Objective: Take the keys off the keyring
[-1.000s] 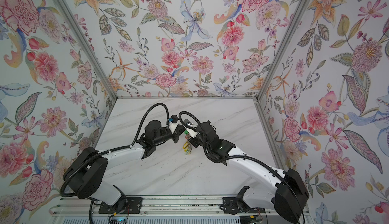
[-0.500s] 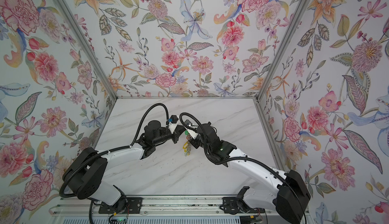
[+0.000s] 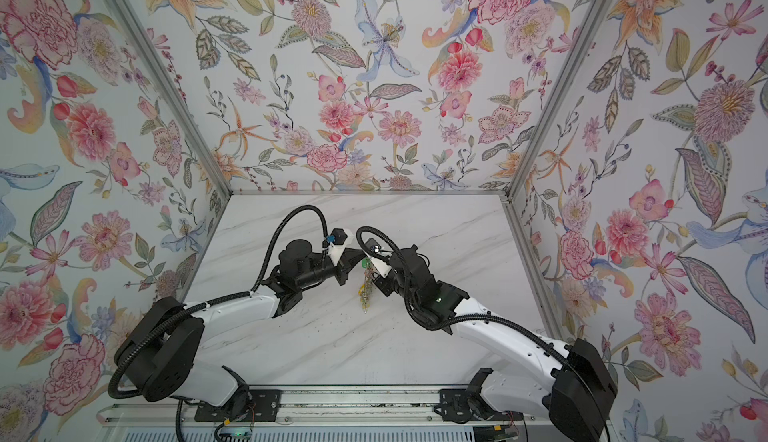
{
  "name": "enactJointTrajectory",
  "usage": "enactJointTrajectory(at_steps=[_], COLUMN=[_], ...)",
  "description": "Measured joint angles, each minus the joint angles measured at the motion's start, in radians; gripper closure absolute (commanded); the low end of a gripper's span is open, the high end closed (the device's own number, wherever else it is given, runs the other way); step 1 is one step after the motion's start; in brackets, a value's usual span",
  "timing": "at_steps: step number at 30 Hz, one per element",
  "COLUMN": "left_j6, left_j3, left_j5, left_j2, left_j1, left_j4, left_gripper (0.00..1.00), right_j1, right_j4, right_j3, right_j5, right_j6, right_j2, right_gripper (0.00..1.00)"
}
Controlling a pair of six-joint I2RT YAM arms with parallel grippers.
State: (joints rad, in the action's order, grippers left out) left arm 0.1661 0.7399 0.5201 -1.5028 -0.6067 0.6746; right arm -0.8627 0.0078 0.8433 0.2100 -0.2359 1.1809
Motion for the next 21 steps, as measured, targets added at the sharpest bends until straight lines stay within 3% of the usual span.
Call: enactJointTrajectory(at_steps=[21], left_j6=[0.014], left_j3=[-0.02], left_j5=[0.017], left_j2=[0.017], left_j1=[0.013], left_j4=[0.001], left_gripper=[1.0], right_j1=[-0.008], right_j4=[0.012], right_j3=[-0.01], right_j5=[0.0], right_j6=[0.016], right_j2=[-0.003], right_gripper=[1.0])
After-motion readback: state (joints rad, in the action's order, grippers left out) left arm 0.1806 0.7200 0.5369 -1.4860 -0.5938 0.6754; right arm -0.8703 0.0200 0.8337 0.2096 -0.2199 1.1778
